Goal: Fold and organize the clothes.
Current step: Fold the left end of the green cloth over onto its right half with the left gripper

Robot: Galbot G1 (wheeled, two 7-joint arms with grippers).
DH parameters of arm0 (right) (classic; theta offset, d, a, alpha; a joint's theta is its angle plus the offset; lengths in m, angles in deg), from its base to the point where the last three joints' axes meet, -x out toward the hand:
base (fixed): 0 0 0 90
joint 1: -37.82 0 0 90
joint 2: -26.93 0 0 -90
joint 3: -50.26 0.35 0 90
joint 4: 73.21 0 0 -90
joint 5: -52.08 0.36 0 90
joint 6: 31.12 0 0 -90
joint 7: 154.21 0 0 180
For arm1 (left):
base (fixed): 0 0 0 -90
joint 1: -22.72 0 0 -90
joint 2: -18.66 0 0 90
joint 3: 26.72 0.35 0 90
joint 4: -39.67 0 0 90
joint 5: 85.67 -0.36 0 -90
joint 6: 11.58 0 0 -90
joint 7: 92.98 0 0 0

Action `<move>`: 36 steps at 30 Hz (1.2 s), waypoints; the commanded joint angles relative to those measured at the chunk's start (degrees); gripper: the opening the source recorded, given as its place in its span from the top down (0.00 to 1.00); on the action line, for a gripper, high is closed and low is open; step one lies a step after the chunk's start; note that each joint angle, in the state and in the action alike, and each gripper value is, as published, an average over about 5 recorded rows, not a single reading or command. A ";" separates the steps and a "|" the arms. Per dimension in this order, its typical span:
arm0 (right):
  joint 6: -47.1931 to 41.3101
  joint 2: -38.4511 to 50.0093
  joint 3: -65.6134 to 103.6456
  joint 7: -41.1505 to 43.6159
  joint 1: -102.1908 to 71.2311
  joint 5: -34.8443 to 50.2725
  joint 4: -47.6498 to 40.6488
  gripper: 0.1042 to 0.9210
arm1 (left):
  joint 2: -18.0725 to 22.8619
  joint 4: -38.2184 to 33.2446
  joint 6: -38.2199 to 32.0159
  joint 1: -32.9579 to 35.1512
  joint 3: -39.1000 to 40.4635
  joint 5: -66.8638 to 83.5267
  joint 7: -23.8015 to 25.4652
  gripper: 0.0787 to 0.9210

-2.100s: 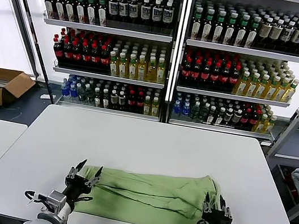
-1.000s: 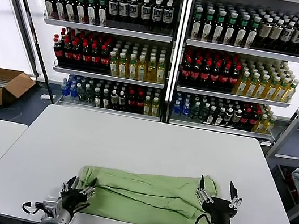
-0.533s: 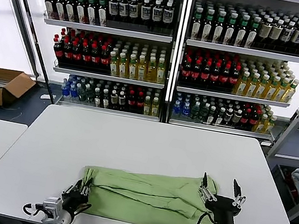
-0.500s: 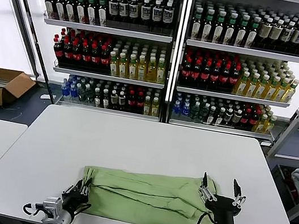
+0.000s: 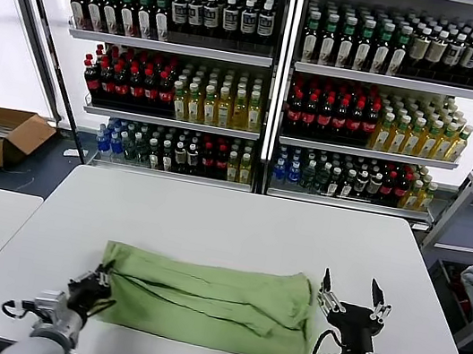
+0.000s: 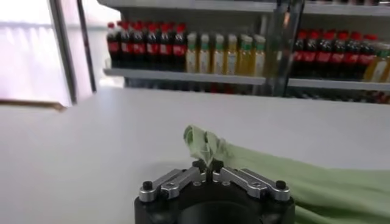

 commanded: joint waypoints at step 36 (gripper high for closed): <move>1.71 -2.82 1.25 -0.80 -3.81 -1.06 -1.82 0.12 | -4.71 -10.08 4.82 -1.40 7.90 -2.25 -0.83 0.98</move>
